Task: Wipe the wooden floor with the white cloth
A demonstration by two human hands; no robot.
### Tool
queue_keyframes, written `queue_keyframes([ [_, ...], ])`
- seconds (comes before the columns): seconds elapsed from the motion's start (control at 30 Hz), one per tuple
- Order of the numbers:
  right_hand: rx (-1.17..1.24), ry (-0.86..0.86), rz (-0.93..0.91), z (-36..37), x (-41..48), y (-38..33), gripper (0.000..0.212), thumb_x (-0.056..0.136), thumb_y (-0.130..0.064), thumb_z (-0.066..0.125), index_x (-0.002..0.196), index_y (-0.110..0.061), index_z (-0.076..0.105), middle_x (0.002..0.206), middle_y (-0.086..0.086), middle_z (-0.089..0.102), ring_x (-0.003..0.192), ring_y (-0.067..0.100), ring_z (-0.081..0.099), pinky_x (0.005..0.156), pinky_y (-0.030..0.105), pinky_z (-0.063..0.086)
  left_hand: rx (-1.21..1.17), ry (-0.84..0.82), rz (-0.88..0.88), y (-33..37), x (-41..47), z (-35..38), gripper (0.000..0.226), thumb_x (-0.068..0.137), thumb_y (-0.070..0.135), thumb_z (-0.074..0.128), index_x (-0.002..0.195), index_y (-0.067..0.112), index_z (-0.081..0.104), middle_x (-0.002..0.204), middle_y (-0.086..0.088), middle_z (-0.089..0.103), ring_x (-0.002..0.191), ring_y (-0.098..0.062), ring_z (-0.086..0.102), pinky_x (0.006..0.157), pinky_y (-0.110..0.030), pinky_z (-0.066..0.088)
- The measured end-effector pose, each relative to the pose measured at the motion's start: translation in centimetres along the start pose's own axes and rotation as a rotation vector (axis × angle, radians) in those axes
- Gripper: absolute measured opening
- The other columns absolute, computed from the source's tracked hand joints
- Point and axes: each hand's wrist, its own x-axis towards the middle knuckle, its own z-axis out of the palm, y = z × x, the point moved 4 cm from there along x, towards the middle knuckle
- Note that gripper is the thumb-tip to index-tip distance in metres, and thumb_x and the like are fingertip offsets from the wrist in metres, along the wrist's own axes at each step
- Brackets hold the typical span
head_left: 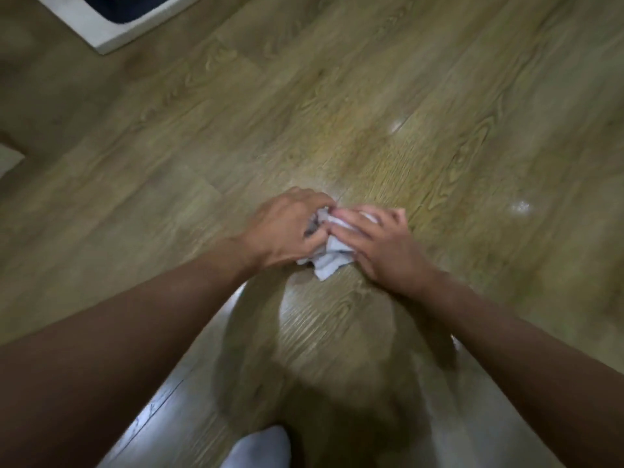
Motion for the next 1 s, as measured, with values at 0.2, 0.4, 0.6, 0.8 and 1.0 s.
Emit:
queue_keyframes([
  [0.2,0.132,0.037,0.417,1.4,6.2,-3.8,0.06,0.079,-0.012,0.059,0.135,-0.024,0.044,0.15,-0.008,0.036,0.123,0.029,0.038,0.076,0.031,0.011,0.07,-0.006,-0.096,-2.6,0.2,-2.4,0.043,0.087,0.018,0.061,0.128,0.007,0.056,0.129,-0.017,0.059,0.119,-0.03,0.056,0.101,-0.037,0.042],
  [0.4,0.154,-0.066,0.141,0.1,-2.8,-8.1,0.059,0.079,-0.019,0.06,0.136,-0.03,0.046,0.147,-0.007,0.042,0.121,0.025,0.043,0.085,0.037,0.033,0.21,-0.209,0.011,1.1,-6.9,-0.5,0.037,0.084,0.039,0.067,0.112,0.016,0.063,0.114,-0.008,0.062,0.102,-0.031,0.062,0.083,-0.038,0.05],
  [0.6,0.072,-0.141,0.497,-1.4,-2.8,-4.9,0.063,0.084,-0.024,0.053,0.142,-0.038,0.032,0.15,-0.01,0.033,0.126,0.028,0.038,0.087,0.041,0.029,0.042,-0.126,-0.21,4.9,-4.0,2.1,0.035,0.086,0.023,0.063,0.119,0.014,0.061,0.121,-0.018,0.061,0.108,-0.033,0.06,0.084,-0.032,0.042],
  [0.8,0.182,-0.162,0.414,-0.8,-6.4,-11.2,0.056,0.089,-0.017,0.047,0.142,-0.032,0.038,0.154,-0.011,0.029,0.138,0.019,0.031,0.088,0.039,0.026,0.228,0.05,-0.238,5.3,-11.5,3.7,0.037,0.082,0.025,0.058,0.112,0.004,0.055,0.119,-0.022,0.053,0.103,-0.039,0.054,0.073,-0.047,0.047],
  [1.0,0.233,-0.382,0.206,-4.1,-19.3,-13.3,0.053,0.088,-0.019,0.052,0.14,-0.03,0.045,0.155,-0.007,0.03,0.143,0.019,0.025,0.094,0.041,0.028,0.334,-0.197,-0.045,15.1,-19.9,9.0,0.069,0.088,0.043,0.008,0.121,0.001,0.051,0.127,-0.024,0.051,0.108,-0.038,0.051,0.086,-0.044,0.046],
])
